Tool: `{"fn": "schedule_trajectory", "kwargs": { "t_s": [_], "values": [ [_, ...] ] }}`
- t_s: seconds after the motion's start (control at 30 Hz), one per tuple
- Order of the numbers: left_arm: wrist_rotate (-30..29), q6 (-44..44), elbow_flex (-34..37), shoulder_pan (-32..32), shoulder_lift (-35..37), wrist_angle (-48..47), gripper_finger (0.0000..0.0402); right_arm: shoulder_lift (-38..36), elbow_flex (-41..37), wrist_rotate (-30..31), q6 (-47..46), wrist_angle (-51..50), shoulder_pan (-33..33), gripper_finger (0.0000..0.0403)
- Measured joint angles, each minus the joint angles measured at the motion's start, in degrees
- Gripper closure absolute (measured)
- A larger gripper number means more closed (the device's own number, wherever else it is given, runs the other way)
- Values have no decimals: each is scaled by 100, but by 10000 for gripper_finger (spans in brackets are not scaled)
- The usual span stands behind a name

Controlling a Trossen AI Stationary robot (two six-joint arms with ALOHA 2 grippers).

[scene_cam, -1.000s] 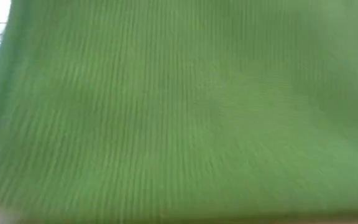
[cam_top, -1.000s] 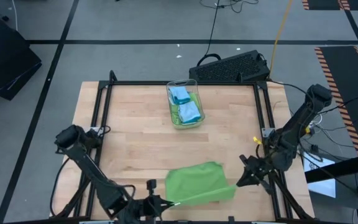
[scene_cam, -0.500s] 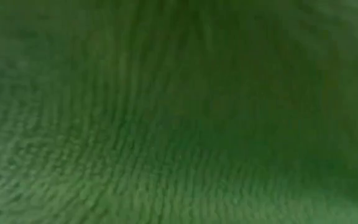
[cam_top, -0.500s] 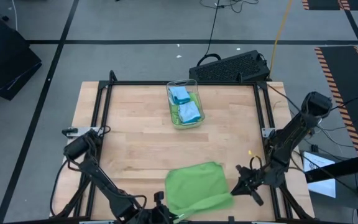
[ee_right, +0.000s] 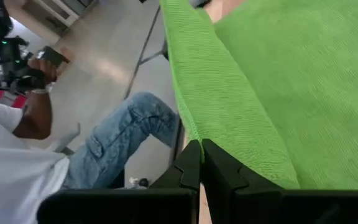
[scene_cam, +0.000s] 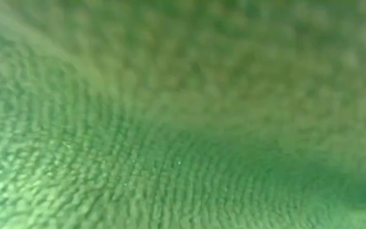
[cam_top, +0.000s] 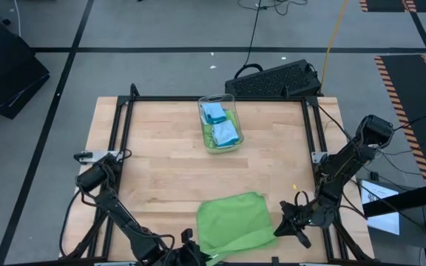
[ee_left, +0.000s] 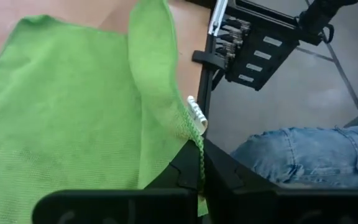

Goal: Fold microfiber towels
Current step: Fold the green towel

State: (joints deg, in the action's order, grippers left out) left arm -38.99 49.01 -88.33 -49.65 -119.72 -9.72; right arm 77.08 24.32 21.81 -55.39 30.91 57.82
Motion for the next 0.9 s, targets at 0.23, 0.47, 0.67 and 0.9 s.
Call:
{"fn": "schedule_trajectory", "kwargs": {
  "t_s": [0.23,0.47,0.67,0.9],
  "values": [
    [-415,179,-2,169,1,-1246,397,-93,0,218,779,-210,-330,401],
    [-126,1154,0,584,2,-2314,385,-87,0,826,920,-1348,-1022,401],
    [-4,1204,0,736,2,-2509,397,-87,0,1287,1055,-1751,-1449,401],
    [-61,1941,0,821,2,-3403,385,-87,0,1270,1166,-1923,-1691,401]
  ]
}}
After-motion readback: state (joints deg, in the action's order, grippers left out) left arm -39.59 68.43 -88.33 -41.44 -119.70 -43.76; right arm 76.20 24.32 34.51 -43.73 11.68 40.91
